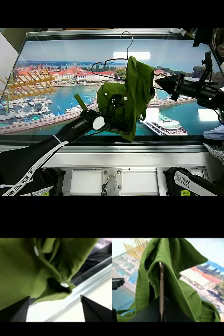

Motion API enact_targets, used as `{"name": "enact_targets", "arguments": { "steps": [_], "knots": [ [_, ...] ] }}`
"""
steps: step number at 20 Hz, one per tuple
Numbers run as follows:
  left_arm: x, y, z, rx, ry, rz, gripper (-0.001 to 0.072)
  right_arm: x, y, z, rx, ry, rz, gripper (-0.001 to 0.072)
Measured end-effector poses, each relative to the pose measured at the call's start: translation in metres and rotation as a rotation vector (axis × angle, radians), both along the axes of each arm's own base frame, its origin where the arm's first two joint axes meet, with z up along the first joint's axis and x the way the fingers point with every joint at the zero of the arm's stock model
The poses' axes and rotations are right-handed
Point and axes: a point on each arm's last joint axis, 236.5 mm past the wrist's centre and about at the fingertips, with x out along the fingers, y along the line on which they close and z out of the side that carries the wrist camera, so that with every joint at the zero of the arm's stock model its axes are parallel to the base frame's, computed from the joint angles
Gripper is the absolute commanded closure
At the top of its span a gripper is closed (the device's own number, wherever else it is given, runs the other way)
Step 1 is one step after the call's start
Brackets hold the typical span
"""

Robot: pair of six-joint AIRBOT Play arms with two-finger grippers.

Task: Fold the clothes and pants, and hang the long-sleeved shirts on hangers.

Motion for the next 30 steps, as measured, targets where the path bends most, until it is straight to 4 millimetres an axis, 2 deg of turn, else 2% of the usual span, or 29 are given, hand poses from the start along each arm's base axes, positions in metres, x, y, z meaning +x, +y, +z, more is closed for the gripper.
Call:
{"name": "enact_targets", "arguments": {
  "steps": [5,8,9,10,11,14,17,20,23,25,26,27,28,29,30],
  "knots": [
    [0.005,-0.010,-0.009,-0.017,0.003,0.042,0.0027,0.000,0.000,-0.003,-0.007,0.005,0.002,0.0708],
    [0.004,-0.011,-0.020,-0.003,0.020,0.050,0.0329,-0.001,0.000,-0.005,-0.016,0.007,0.004,0.0708],
    [0.005,-0.012,-0.022,-0.002,0.021,0.054,0.0479,-0.001,0.000,-0.005,-0.018,0.008,0.005,0.0708],
    [0.004,-0.012,-0.024,0.000,0.025,0.056,0.0676,-0.001,0.000,-0.006,-0.020,0.009,0.005,0.0708],
    [0.006,-0.012,-0.025,0.000,0.024,0.059,0.0693,-0.001,0.000,-0.006,-0.020,0.009,0.006,0.0708],
    [0.015,-0.004,-0.026,0.004,0.028,0.084,0.0693,-0.002,0.000,-0.005,-0.021,0.012,0.007,0.0710],
    [0.036,0.030,-0.016,0.044,0.019,0.115,0.0694,-0.006,0.002,0.003,-0.023,-0.001,0.008,0.0711],
    [0.065,0.093,0.005,0.135,-0.041,0.157,0.0694,-0.016,0.007,0.015,-0.023,-0.019,0.010,0.0710],
    [0.097,0.170,0.032,0.218,-0.121,0.240,0.0694,-0.030,0.024,0.020,-0.018,-0.020,0.017,0.0711],
    [0.112,0.210,0.047,0.233,-0.156,0.298,0.0693,-0.033,0.040,0.022,0.007,-0.016,-0.006,0.0711],
    [0.117,0.223,0.051,0.230,-0.165,0.318,0.0692,-0.033,0.048,0.023,0.018,-0.016,-0.021,0.0711],
    [0.121,0.234,0.053,0.228,-0.169,0.331,0.0524,-0.031,0.054,0.024,0.026,-0.013,-0.040,0.0710],
    [0.124,0.242,0.054,0.224,-0.168,0.341,0.0182,-0.028,0.060,0.024,0.031,-0.011,-0.058,0.0710],
    [0.125,0.248,0.053,0.222,-0.161,0.350,0.0116,-0.026,0.066,0.024,0.033,-0.011,-0.075,0.0710],
    [0.127,0.255,0.051,0.221,-0.153,0.365,0.0116,-0.024,0.070,0.024,0.034,-0.011,-0.088,0.0710]
  ]
}}
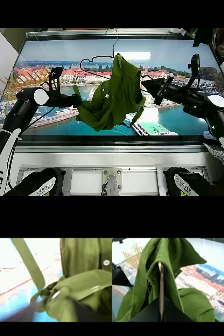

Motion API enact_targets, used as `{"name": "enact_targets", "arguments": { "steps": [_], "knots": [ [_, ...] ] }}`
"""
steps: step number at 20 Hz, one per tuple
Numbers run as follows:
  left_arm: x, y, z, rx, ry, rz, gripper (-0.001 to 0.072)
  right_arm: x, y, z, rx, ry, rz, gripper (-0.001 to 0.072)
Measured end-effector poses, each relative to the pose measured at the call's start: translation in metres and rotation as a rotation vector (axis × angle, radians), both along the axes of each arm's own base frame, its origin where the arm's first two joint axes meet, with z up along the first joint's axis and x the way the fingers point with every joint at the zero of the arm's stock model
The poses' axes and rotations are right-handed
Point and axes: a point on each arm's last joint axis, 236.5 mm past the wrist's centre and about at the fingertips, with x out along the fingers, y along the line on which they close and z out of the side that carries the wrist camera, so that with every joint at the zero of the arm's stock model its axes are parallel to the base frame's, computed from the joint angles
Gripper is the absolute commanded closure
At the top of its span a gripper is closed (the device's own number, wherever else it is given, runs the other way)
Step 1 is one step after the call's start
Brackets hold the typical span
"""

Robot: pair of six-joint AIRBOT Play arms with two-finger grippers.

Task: Fold the clothes and pants, and hang the long-sleeved shirts on hangers.

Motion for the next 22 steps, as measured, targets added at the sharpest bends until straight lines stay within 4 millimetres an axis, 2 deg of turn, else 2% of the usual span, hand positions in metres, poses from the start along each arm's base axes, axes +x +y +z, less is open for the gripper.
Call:
{"name": "enact_targets", "arguments": {
  "steps": [3,6,9,13,15,17,18,19,22],
  "knots": [
    [-0.005,0.014,-0.003,-0.012,0.035,0.043,0.0117,0.004,0.006,-0.001,0.000,0.003,-0.027,0.0710],
    [-0.024,0.016,-0.002,-0.035,0.049,0.066,0.0116,0.006,0.008,-0.001,0.002,0.005,-0.041,0.0710],
    [-0.048,0.007,-0.009,-0.062,0.052,0.073,0.0116,0.007,0.008,-0.001,0.002,0.005,-0.049,0.0710],
    [-0.069,-0.025,-0.029,-0.162,0.055,0.071,0.0117,0.007,0.008,-0.002,0.001,0.005,-0.052,0.0710],
    [-0.072,-0.040,-0.043,-0.193,0.076,0.073,0.0314,0.007,0.008,-0.002,0.001,0.005,-0.052,0.0710],
    [-0.070,-0.048,-0.056,-0.201,0.102,0.075,0.0366,0.005,0.010,-0.001,0.003,0.006,-0.040,0.0710],
    [-0.066,-0.052,-0.061,-0.203,0.116,0.079,0.0655,0.003,0.012,-0.001,0.005,0.005,-0.028,0.0710],
    [-0.061,-0.053,-0.063,-0.203,0.123,0.082,0.0694,0.000,0.014,0.001,0.007,0.003,-0.015,0.0711],
    [-0.044,-0.048,-0.060,-0.189,0.132,0.069,0.0694,-0.011,0.016,0.010,0.020,-0.015,0.022,0.0712]
  ]
}}
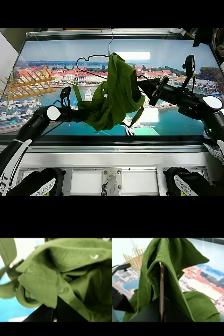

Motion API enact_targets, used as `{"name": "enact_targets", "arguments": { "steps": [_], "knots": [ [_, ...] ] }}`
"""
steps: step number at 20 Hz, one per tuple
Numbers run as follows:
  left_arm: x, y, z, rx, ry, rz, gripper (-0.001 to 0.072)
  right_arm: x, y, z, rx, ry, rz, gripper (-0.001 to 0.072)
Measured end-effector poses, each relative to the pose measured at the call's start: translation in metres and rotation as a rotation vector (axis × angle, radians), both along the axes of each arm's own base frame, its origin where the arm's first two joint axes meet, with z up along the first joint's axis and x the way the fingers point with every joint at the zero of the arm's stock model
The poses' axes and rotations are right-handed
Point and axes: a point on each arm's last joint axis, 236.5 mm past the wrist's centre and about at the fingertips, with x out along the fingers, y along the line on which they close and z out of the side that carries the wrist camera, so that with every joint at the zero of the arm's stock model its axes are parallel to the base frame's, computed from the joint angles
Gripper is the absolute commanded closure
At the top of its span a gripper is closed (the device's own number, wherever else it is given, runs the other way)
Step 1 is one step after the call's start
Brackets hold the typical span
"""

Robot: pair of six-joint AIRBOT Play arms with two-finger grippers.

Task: Fold the clothes and pants, and hang the long-sleeved shirts on hangers.

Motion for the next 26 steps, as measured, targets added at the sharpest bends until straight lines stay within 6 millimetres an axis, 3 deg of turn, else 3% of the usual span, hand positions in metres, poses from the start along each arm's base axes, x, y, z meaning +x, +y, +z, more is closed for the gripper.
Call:
{"name": "enact_targets", "arguments": {
  "steps": [6,12,21,26],
  "knots": [
    [0.039,0.047,0.047,0.007,-0.034,0.033,0.0694,-0.041,-0.001,0.023,0.050,-0.007,0.144,0.0711],
    [0.054,0.076,0.093,0.019,-0.077,0.025,0.0694,-0.068,0.000,0.000,-0.035,0.072,0.237,0.0711],
    [0.058,0.079,0.136,0.050,-0.130,-0.035,0.0694,-0.078,-0.003,-0.030,-0.120,0.137,0.263,0.0712],
    [0.056,0.045,0.183,0.049,-0.218,-0.142,0.0694,-0.081,0.000,-0.052,-0.044,0.157,0.255,0.0712]
  ]
}}
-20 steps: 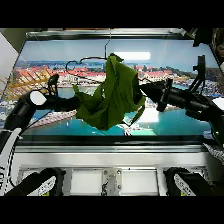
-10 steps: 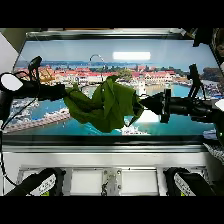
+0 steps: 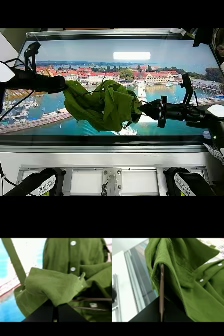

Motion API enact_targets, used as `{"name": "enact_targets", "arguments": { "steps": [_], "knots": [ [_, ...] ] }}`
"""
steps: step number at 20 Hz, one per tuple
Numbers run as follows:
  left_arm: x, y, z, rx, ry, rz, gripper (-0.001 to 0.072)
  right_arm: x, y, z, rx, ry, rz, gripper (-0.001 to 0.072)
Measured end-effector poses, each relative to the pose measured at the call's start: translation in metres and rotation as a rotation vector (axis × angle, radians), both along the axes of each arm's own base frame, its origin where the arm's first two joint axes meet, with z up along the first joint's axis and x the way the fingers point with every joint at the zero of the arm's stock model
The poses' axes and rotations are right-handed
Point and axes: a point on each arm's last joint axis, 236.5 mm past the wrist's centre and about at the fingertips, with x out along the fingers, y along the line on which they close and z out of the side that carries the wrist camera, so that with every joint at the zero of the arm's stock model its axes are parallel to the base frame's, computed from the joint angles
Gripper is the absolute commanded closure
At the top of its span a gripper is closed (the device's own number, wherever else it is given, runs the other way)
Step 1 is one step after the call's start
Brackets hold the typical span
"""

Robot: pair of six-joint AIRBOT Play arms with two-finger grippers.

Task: Fold the clothes and pants, and hang the long-sleeved shirts on hangers.

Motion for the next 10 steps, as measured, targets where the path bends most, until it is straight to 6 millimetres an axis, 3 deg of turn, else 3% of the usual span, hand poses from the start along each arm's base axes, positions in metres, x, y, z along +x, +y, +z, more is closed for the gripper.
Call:
{"name": "enact_targets", "arguments": {
  "steps": [5,10],
  "knots": [
    [-0.015,-0.053,0.064,-0.011,-0.133,-0.157,0.0694,0.003,0.001,-0.004,0.150,0.006,-0.039,0.0712],
    [-0.034,-0.090,0.119,-0.036,-0.259,-0.266,0.0695,0.015,0.001,0.024,0.283,-0.046,-0.065,0.0711]
  ]
}}
